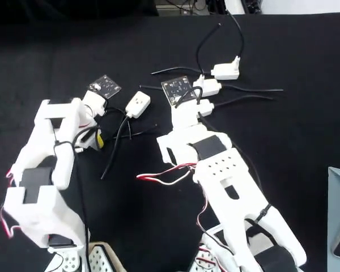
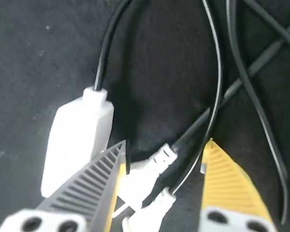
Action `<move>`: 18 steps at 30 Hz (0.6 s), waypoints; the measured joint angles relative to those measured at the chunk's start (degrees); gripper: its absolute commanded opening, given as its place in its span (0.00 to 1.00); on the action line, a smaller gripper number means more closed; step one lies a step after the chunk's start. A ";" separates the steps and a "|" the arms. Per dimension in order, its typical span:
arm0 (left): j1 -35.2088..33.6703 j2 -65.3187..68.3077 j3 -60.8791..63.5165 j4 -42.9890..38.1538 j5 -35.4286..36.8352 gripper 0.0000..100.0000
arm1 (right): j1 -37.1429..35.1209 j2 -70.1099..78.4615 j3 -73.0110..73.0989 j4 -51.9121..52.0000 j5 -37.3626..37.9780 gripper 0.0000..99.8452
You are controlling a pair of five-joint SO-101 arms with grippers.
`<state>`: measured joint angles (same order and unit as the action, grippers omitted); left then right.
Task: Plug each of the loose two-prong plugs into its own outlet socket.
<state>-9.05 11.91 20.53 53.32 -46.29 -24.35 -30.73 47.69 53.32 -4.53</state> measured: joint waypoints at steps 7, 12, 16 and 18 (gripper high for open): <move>1.05 6.33 -2.29 0.97 -0.09 0.02 | 0.00 0.00 0.00 0.00 0.00 0.15; 4.22 6.07 -3.34 7.91 -0.18 0.03 | 0.00 0.00 0.00 0.00 0.00 0.15; 4.75 2.55 -4.13 13.54 -0.26 0.03 | 0.00 0.00 0.00 0.00 0.00 0.15; 4.57 -0.09 -4.04 16.62 0.26 0.03 | 0.00 0.00 0.00 0.00 0.00 0.15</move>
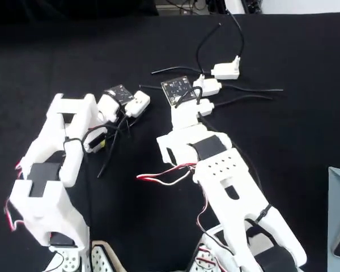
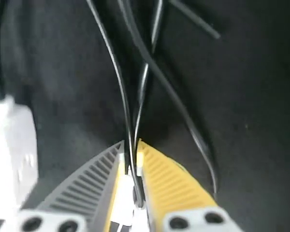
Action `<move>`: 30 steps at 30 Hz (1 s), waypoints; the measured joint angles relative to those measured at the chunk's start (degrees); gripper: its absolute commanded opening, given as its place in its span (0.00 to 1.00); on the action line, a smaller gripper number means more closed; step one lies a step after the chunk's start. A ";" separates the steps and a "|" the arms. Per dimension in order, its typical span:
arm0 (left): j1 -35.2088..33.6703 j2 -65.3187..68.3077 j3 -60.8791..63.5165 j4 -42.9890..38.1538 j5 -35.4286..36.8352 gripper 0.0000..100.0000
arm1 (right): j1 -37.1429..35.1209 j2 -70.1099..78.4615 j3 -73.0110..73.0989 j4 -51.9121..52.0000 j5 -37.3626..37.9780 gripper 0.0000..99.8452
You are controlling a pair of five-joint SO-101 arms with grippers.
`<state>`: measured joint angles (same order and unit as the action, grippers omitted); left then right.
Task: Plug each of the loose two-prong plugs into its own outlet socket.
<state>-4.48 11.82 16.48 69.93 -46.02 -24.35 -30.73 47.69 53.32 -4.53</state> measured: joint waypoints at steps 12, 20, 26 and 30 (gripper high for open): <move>4.57 -17.14 -5.27 20.04 20.92 0.03 | 1.85 0.00 0.00 0.88 0.00 0.15; 13.54 -17.23 -13.27 24.53 42.64 0.04 | 13.27 -5.63 0.00 1.41 1.14 0.15; 17.32 -13.19 -17.58 21.98 53.10 0.23 | 21.45 -14.33 1.76 1.41 4.57 0.15; 17.58 -6.77 -22.95 23.82 62.95 0.33 | 22.51 -17.14 3.25 1.41 5.89 0.15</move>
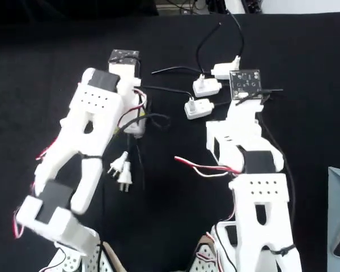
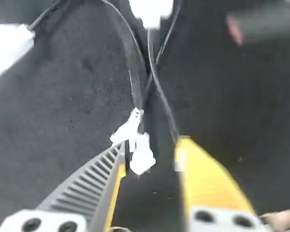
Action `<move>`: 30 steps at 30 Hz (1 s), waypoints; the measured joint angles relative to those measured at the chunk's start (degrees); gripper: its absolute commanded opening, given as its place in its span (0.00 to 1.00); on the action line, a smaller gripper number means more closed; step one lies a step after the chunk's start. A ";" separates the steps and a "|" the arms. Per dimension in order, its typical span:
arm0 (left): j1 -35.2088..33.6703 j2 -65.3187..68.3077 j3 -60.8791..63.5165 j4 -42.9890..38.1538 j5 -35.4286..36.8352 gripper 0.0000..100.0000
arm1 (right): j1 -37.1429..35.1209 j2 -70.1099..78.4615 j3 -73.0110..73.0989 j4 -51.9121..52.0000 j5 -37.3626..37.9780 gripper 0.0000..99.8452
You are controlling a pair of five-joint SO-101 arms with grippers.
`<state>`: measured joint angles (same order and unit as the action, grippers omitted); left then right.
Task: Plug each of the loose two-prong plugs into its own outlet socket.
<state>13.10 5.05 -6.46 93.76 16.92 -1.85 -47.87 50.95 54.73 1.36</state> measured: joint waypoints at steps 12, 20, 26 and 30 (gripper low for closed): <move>-3.43 3.25 -12.75 6.51 4.31 0.29 | -2.11 -0.35 0.09 5.10 0.00 0.15; -14.15 -10.46 -5.19 6.51 -5.54 0.25 | -18.55 -0.35 0.09 10.73 -7.47 0.16; -25.23 -19.43 4.13 5.01 -8.53 0.25 | -29.98 6.24 0.09 10.73 -17.05 0.16; -30.77 -25.41 12.66 -0.18 -8.62 0.25 | -35.16 14.33 -3.25 10.73 -21.19 0.15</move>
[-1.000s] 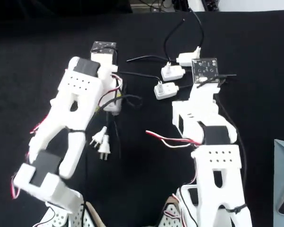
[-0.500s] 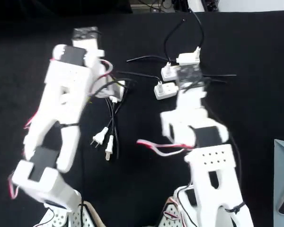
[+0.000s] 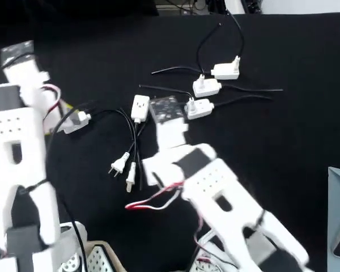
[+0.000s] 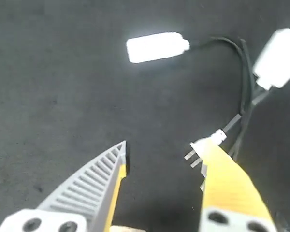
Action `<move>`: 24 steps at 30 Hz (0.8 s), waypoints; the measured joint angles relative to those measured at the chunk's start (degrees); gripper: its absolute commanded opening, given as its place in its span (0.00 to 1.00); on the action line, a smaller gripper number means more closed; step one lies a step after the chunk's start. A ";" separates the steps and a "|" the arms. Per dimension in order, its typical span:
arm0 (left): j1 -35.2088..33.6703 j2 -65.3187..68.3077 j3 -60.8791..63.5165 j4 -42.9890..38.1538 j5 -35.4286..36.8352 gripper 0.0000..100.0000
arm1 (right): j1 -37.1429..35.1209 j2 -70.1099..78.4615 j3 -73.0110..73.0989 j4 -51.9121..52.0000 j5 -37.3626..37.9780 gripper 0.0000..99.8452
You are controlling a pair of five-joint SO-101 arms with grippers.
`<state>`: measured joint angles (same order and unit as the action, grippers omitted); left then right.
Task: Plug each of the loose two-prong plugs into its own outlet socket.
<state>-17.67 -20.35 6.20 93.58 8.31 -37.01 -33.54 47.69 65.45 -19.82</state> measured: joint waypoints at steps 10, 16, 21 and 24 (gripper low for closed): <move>-6.95 -9.93 19.69 -13.01 -0.18 0.25 | -10.64 17.58 -11.69 0.00 -9.23 0.15; -9.49 -10.99 23.47 -15.56 -0.18 0.25 | -13.63 26.11 -17.32 0.00 -12.22 0.15; -10.46 -10.99 24.88 -15.74 -0.18 0.25 | -14.24 32.26 -21.36 0.00 -12.75 0.15; -10.46 -10.99 25.76 -15.74 -0.18 0.25 | -14.24 35.78 -23.12 0.00 -14.24 0.15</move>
<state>-28.13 -31.34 31.96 77.85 8.13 -51.25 2.24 24.57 65.45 -34.07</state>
